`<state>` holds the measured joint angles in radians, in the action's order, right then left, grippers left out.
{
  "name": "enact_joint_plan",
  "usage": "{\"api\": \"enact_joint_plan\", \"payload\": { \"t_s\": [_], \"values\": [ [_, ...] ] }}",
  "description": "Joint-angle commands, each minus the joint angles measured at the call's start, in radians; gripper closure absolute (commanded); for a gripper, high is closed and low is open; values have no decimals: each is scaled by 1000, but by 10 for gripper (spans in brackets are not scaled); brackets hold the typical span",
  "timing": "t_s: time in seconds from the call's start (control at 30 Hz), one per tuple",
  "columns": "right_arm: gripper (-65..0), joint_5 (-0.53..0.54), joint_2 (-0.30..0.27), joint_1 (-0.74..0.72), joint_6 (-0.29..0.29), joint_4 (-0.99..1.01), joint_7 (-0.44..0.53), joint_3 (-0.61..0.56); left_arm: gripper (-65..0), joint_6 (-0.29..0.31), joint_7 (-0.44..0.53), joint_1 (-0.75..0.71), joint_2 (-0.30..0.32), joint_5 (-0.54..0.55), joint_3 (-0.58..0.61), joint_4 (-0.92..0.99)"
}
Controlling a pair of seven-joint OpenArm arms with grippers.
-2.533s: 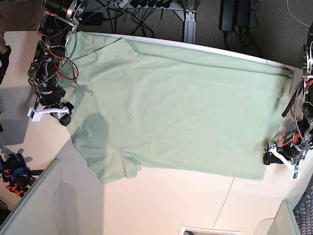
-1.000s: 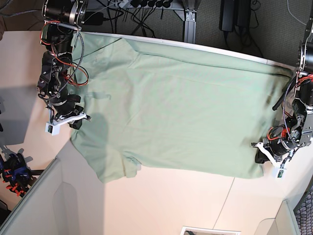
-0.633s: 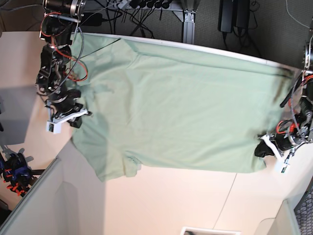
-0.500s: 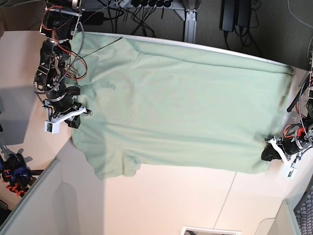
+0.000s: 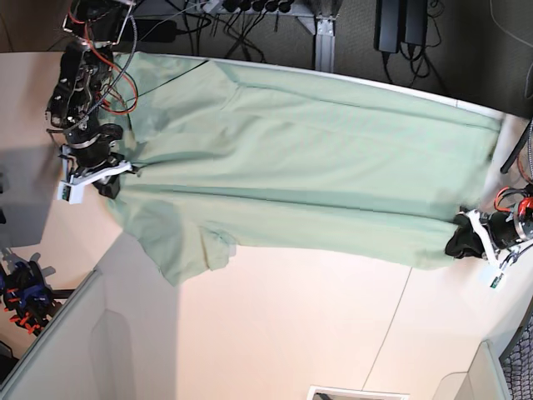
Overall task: Fold the T-shirt properly
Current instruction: 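Grasp the side edge with both grippers and fold it over, then pull the folded side with both grippers toward the collar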
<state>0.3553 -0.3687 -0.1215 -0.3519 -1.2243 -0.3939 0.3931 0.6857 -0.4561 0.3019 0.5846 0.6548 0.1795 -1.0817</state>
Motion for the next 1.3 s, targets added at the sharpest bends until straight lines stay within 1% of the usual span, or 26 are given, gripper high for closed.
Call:
{"api": "enact_joint_plan", "payload": {
  "t_s": [0.0,0.13,0.3,0.33,0.4,0.43,0.47,0.5,0.6,0.7,0.83,0.97,1.1,1.27],
  "values": [
    [0,11,-23,-13,0,-21,27,19,0,12,8,18,27,15,-12,-31],
    [0,30,-25,13,0,-21,31,51,0,12,3,-27,36,15,-12,-98],
    [0,20,-24,40,0,-21,30,57,0,12,3,-76,30,15,-11,-139],
    [-43,10,-24,47,0,-20,31,57,0,12,3,-82,30,15,-11,-139],
    [-245,-2,-24,53,0,-20,31,58,0,12,8,-88,30,15,-11,-139],
    [-327,-8,-24,53,0,-20,32,60,0,12,8,-89,30,15,-11,-139],
    [-382,-9,-24,52,0,-20,38,64,0,12,11,-89,30,15,-11,-139],
    [-406,-8,-24,50,0,-20,49,73,0,12,11,-89,30,15,-11,-139],
    [-407,11,-24,38,1,-20,80,120,0,12,10,-89,30,15,-11,-140],
    [-407,30,-24,-4,1,-20,83,164,0,12,10,-89,30,15,-11,-140],
    [-407,29,-22,-79,0,-18,83,166,0,12,10,-89,30,15,-11,-140],
    [-407,0,-8,-167,1,29,88,110,0,12,10,-89,30,15,-11,-140],
    [-407,-70,6,-243,4,166,164,16,0,12,10,-90,30,14,-11,-140],
    [-407,-163,5,-295,13,320,217,-67,0,12,3,-95,31,14,-11,-139]
  ]
}}
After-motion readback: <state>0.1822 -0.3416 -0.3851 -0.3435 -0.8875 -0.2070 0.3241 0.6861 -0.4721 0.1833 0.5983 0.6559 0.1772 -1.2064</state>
